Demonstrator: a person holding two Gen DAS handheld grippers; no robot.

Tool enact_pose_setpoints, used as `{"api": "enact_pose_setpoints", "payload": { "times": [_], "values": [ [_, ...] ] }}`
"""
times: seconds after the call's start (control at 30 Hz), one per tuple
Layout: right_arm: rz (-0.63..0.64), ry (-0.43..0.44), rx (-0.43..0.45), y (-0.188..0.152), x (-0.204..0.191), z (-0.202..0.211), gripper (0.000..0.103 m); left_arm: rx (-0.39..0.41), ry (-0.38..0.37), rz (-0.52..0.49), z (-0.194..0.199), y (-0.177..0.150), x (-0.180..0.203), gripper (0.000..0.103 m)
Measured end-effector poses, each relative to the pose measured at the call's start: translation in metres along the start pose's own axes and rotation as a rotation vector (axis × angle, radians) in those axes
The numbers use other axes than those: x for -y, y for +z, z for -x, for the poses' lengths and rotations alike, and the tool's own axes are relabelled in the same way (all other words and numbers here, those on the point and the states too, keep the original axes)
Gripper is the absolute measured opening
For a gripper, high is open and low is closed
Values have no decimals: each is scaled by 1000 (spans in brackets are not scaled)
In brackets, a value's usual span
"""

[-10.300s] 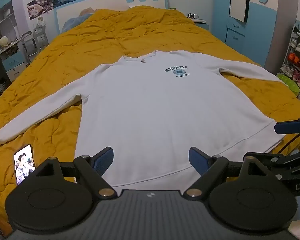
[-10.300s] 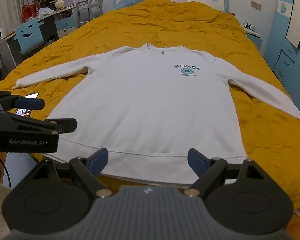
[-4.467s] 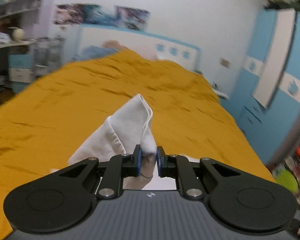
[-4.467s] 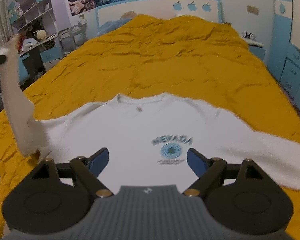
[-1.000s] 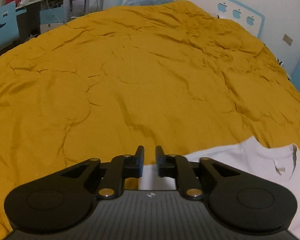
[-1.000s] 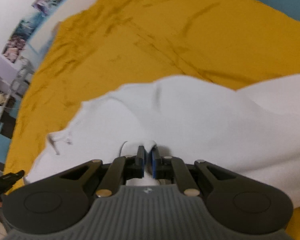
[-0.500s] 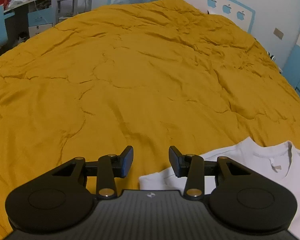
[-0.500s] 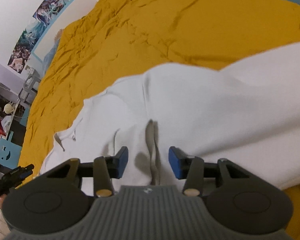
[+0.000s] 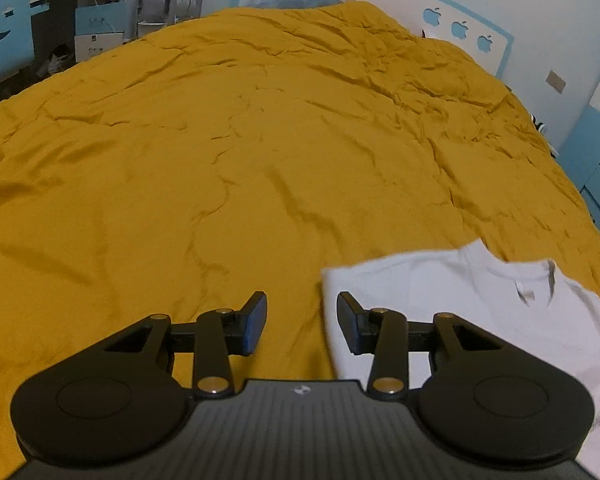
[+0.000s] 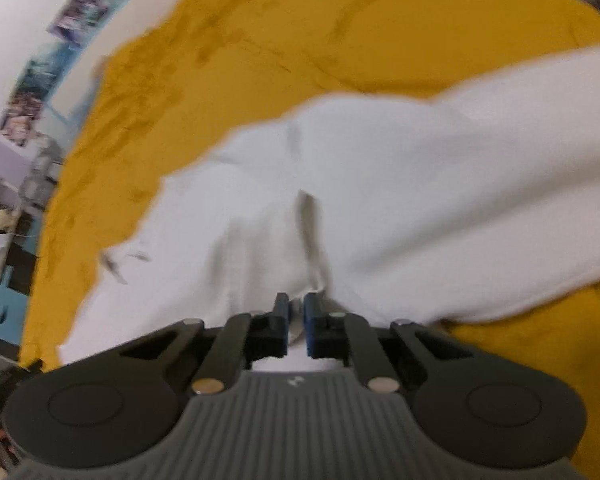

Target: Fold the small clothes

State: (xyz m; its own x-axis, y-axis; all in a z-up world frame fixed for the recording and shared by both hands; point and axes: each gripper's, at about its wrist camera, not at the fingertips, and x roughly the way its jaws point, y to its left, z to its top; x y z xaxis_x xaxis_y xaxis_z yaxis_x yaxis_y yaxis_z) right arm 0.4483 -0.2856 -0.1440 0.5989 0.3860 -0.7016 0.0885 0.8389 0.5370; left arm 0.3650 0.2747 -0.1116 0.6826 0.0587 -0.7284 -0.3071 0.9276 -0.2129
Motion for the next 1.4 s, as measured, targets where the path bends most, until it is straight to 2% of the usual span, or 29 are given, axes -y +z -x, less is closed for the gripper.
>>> {"api": "enact_pose_setpoints", "payload": {
  "times": [0.1, 0.13, 0.3, 0.5, 0.67, 0.77, 0.83, 0.87, 0.9, 0.93, 1.03, 1.13, 1.27, 1.37, 1.4],
  "values": [
    [35, 45, 54, 2, -12, 36, 2, -24, -24, -19, 22, -14, -6, 47],
    [49, 28, 54, 0, -11, 39, 2, -34, -41, -33, 29, -21, -7, 47],
    [17, -99, -34, -23, 22, 3, 2, -86, -119, -112, 53, -54, 2, 47],
    [1, -84, -42, -29, 32, 2, 2, -150, -190, -195, 73, -89, 7, 47],
    [32, -100, -54, -30, 29, -1, 2, -153, -261, -225, 89, -105, 15, 49],
    [42, -109, -53, -28, 23, -7, 2, -191, -181, -245, 72, -112, 24, 47],
    [48, -115, -48, -28, 20, -9, 2, -181, -134, -236, 61, -113, 25, 27],
    [49, -118, -47, -28, 19, -9, 2, -169, -130, -217, 58, -112, 23, 22],
    [52, -119, -43, -28, 17, -7, 2, -154, -134, -195, 59, -109, 22, 6],
    [57, -117, -34, -28, 14, -4, 2, -134, -136, -186, 62, -106, 21, 3],
    [97, -94, -6, -28, 5, 7, 2, -117, -100, -211, 73, -100, 21, 3],
    [114, -134, -41, -30, 6, -4, 2, -177, -69, -208, 63, -105, 19, 3],
    [106, -151, -58, -35, 15, -16, 1, -206, -57, -158, 53, -111, 17, 4],
    [107, -138, -59, -29, 13, -8, 3, -198, -38, -178, 60, -107, 23, 14],
    [118, -138, -48, -27, 12, 0, 7, -191, -31, -187, 66, -105, 25, 19]
  ]
}}
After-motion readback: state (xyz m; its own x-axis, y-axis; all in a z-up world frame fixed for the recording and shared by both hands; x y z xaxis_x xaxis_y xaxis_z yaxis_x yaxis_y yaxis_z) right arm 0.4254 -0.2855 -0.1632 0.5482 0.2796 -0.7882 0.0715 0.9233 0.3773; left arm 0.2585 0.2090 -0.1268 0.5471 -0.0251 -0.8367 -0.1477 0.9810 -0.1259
